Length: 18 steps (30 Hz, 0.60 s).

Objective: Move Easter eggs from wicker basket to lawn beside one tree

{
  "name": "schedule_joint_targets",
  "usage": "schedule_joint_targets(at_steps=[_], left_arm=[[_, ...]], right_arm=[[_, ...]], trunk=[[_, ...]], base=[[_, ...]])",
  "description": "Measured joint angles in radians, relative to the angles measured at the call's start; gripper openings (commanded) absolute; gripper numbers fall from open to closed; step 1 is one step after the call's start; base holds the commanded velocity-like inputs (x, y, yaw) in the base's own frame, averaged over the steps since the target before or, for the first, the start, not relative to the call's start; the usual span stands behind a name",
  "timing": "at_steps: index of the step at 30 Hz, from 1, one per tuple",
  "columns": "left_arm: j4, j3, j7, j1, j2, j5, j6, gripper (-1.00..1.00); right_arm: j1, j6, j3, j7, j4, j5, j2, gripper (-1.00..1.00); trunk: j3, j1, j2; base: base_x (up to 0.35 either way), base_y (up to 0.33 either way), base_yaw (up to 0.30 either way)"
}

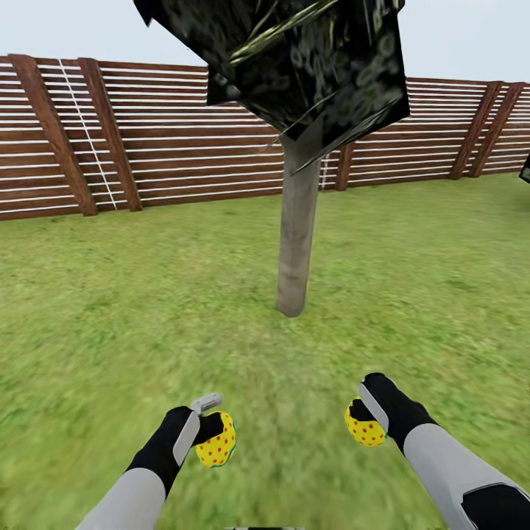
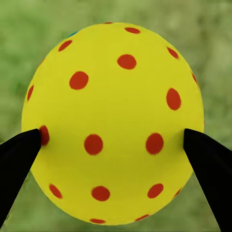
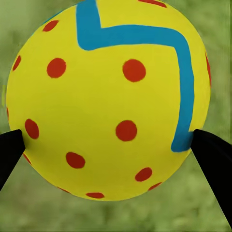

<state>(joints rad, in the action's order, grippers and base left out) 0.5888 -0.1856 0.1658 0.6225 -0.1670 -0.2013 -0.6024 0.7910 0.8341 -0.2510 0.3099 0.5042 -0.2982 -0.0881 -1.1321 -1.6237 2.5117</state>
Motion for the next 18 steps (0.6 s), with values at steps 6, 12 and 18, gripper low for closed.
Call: schedule_joint_targets(at_steps=[6, 12, 18], left_arm=[[0.026, -0.007, -0.007, 0.000, 0.135, 0.005, -0.001, -1.00], [0.029, -0.006, -0.009, 0.000, 0.143, 0.004, -0.001, -1.00], [0.029, -0.006, -0.009, 0.000, 0.140, 0.002, -0.001, -1.00]], right_arm=[[0.000, 0.000, -0.002, -0.004, -0.001, -0.002, -0.016, -1.00], [0.000, 0.000, -0.002, -0.004, -0.001, -0.002, -0.016, -1.00], [0.000, 0.000, -0.003, -0.004, -0.001, -0.001, -0.013, -1.00]], trunk=[[-0.023, -0.003, 0.001], [-0.046, -0.005, 0.003], [-0.070, -0.008, 0.004]], base=[[0.000, 0.000, 0.000], [0.000, 0.000, 0.000], [0.000, 0.000, 0.000]])
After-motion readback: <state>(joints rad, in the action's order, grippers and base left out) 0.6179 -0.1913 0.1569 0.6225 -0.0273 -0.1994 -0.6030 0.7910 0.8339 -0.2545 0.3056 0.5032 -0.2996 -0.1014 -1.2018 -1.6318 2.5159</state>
